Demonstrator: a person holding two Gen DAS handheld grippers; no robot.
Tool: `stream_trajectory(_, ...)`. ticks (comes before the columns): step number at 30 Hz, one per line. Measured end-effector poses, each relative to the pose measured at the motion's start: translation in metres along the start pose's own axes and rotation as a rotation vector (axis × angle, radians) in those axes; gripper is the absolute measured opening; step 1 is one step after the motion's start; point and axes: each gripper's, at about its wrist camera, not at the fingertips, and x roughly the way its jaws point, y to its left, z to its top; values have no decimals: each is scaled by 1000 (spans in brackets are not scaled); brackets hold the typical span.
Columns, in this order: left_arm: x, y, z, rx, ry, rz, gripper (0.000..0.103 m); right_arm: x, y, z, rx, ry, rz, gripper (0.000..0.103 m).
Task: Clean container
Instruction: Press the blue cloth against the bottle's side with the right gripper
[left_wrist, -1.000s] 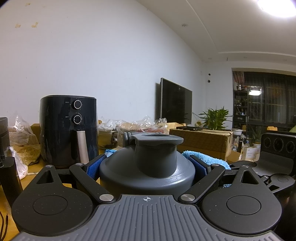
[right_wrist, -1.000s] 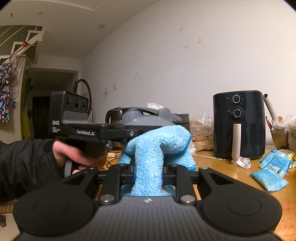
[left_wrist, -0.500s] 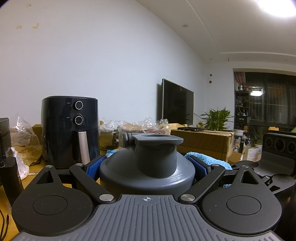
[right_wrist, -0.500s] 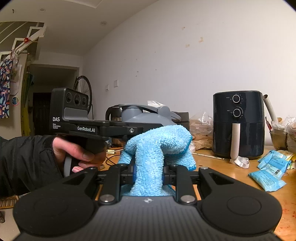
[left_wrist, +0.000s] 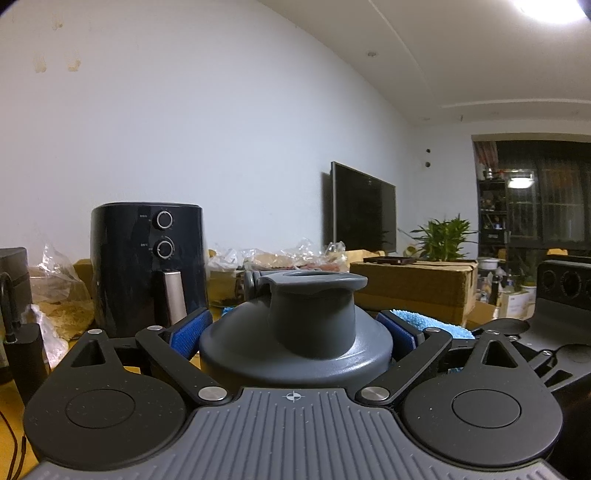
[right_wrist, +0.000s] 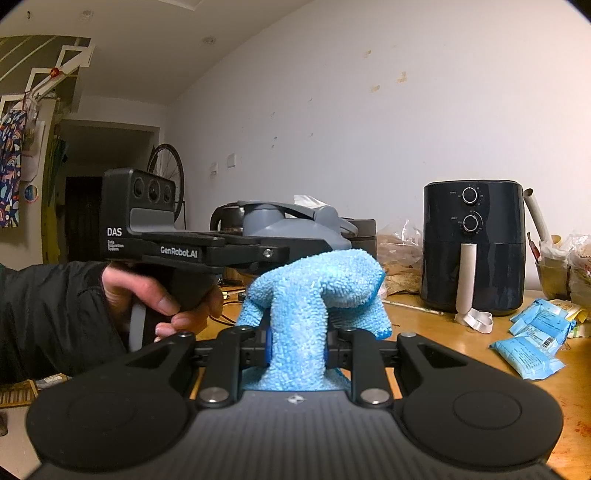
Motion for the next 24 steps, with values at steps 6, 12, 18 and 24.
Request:
stream_trajectory(6, 0, -8, -1, 5, 4, 51, 98, -2, -1, 0, -3, 5, -1, 21)
stream_trajectory(12, -2, -14, 1, -25, 11, 124, 103, -3, -4, 0, -2, 6, -4, 21)
stream_trajectory(18, -5, -25, 4, -46, 8, 210, 103, -3, -5, -1, -2, 9, -1, 21)
stream_trajectory(24, -1, -43, 7, -28, 34, 322, 103, -3, -5, -1, -3, 12, -3, 21)
